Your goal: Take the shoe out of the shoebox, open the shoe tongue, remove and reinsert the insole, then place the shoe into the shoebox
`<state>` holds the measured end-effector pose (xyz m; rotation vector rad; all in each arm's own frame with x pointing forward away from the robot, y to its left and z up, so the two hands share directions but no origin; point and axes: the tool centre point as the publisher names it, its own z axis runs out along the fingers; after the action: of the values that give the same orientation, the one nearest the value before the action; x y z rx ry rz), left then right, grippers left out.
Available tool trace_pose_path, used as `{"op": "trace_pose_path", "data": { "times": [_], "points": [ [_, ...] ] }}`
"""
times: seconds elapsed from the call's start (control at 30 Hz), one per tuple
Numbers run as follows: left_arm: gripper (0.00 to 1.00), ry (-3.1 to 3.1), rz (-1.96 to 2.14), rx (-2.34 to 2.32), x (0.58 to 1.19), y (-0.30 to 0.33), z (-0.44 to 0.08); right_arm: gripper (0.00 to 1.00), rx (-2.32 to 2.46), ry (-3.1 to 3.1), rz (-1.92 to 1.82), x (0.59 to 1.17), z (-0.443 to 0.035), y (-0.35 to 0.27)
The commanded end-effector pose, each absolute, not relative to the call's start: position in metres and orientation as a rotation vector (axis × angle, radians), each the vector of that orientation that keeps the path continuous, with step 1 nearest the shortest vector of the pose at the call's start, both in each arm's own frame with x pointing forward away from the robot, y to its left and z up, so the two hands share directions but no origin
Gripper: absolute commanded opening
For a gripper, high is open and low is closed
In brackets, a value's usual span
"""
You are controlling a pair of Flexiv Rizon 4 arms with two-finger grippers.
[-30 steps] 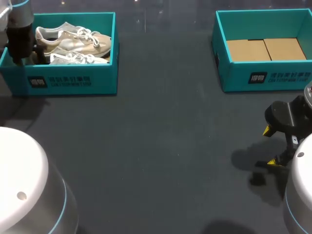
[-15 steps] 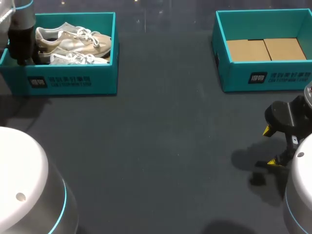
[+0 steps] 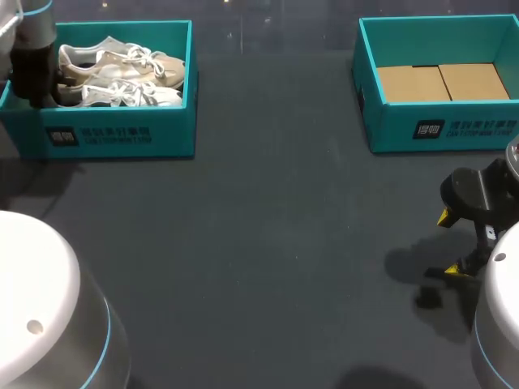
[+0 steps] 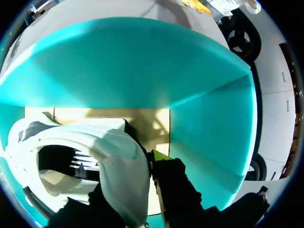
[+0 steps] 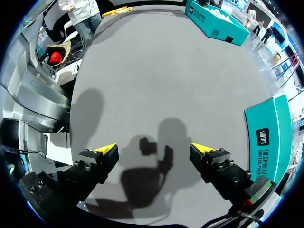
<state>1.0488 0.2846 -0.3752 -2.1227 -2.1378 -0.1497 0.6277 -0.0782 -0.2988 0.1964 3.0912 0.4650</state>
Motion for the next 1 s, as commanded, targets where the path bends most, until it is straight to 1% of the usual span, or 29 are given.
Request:
{"op": "trace_pose_path", "data": {
  "times": [0.03,0.5,1.0],
  "points": [
    [0.00,-2.119,-0.156,-2.169,1.045,0.291,-0.368,1.00,0.196,3.088,0.463,0.625,-0.298,-0.079],
    [0.00,-2.163,-0.115,-2.227,1.055,0.301,-0.328,1.00,0.196,3.088,0.463,0.625,-0.298,-0.079],
    [0.00,-2.211,-0.118,-2.222,1.064,0.300,-0.264,1.00,0.196,3.088,0.463,0.625,-0.298,-0.079]
  ]
}}
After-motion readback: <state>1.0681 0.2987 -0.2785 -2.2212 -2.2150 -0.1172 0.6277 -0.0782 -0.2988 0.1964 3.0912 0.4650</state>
